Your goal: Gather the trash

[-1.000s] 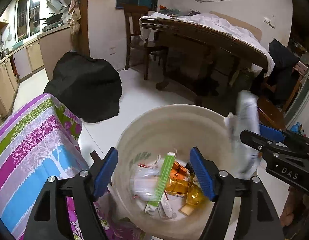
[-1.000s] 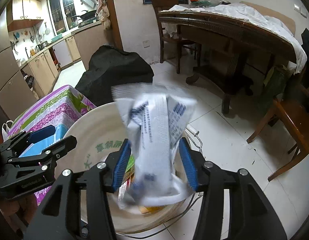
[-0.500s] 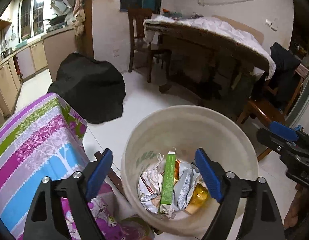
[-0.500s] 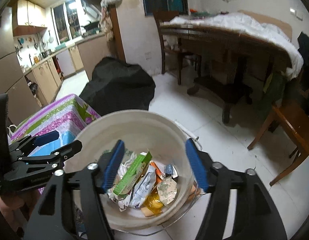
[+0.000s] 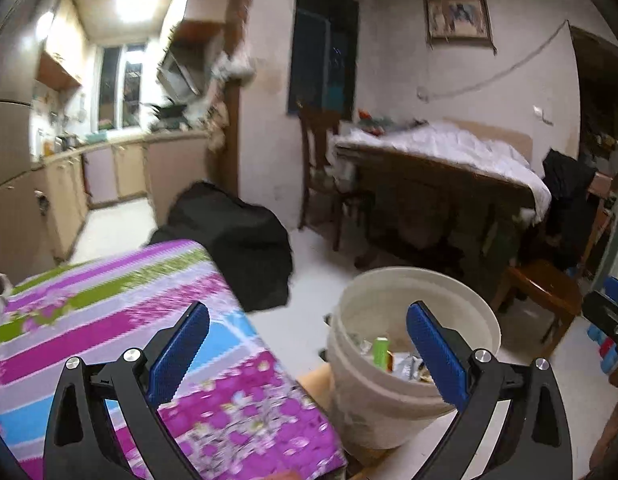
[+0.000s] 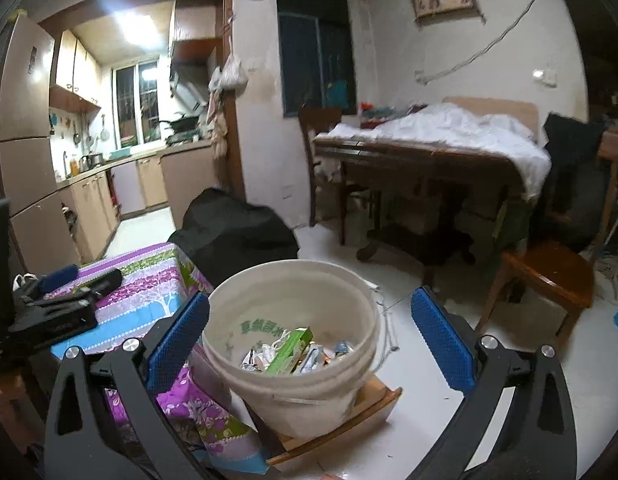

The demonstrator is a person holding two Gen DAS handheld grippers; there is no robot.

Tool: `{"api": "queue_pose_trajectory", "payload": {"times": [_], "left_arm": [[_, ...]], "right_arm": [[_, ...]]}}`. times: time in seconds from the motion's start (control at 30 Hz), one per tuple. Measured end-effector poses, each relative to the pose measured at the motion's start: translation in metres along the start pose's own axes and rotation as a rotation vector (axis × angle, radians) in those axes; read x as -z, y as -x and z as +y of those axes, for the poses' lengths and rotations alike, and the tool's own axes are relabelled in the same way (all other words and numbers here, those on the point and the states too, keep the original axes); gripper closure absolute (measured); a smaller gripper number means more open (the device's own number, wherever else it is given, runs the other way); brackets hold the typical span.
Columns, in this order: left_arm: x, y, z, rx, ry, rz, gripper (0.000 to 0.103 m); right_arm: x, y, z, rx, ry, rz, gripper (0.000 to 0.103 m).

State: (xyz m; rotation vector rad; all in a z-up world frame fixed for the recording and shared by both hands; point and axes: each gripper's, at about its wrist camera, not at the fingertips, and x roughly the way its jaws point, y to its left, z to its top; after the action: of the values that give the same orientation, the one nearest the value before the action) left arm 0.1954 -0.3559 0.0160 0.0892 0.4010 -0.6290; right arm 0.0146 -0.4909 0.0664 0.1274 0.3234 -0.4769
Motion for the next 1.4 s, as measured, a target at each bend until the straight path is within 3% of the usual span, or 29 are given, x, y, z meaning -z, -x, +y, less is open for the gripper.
{"api": "queue_pose_trajectory", "payload": {"times": [0.07,0.2,0.4,0.77,1.03,1.4], "left_arm": [[0.006,0.027,0.0,-0.025,-0.01,-0.037,0.005],[0.022,0.078,-0.002,-0.001,-0.027,-0.109,0.005],[0.051,0.132,-0.011,0.057,-0.05,-0.104,0.005],[0.095,0.203,-0.033,0.082,-0.064,-0.124,0.005],[0.105,0.241,-0.033,0.071,-0.075,-0.154,0.005],[0.098,0.254,-0.031,0.068,-0.07,-0.178,0.005]], "right_arm": [[0.006,0.018,0.005,0.005,-0.001,-0.023,0.005],[0.023,0.046,0.01,0.034,-0.021,-0.07,0.005],[0.051,0.078,0.009,0.082,-0.056,-0.088,0.005],[0.079,0.134,0.02,0.086,-0.032,-0.166,0.005],[0.086,0.16,0.025,0.066,-0.019,-0.191,0.005],[0.088,0.171,0.024,0.055,-0.008,-0.217,0.005]]}}
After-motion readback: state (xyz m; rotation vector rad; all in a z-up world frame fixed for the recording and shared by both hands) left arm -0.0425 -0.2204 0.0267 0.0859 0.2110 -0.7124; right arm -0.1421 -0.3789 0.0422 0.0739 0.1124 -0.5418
